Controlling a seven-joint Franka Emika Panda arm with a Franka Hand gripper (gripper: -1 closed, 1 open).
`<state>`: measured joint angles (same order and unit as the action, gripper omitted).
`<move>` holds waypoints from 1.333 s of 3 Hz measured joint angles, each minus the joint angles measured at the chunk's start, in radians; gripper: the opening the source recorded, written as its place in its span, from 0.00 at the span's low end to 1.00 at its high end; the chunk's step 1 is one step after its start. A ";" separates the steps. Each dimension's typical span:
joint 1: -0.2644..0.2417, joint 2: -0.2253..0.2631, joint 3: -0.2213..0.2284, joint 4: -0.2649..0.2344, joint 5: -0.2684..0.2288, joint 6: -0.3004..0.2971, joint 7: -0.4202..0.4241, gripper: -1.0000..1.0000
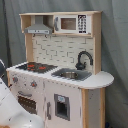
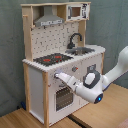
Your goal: Play with the kitchen
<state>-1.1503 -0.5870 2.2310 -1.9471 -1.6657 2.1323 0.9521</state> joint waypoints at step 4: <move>0.125 0.160 -0.032 -0.248 -0.037 -0.208 0.155 1.00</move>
<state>-1.0250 -0.4272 2.1987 -2.1948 -1.7027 1.9242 1.1070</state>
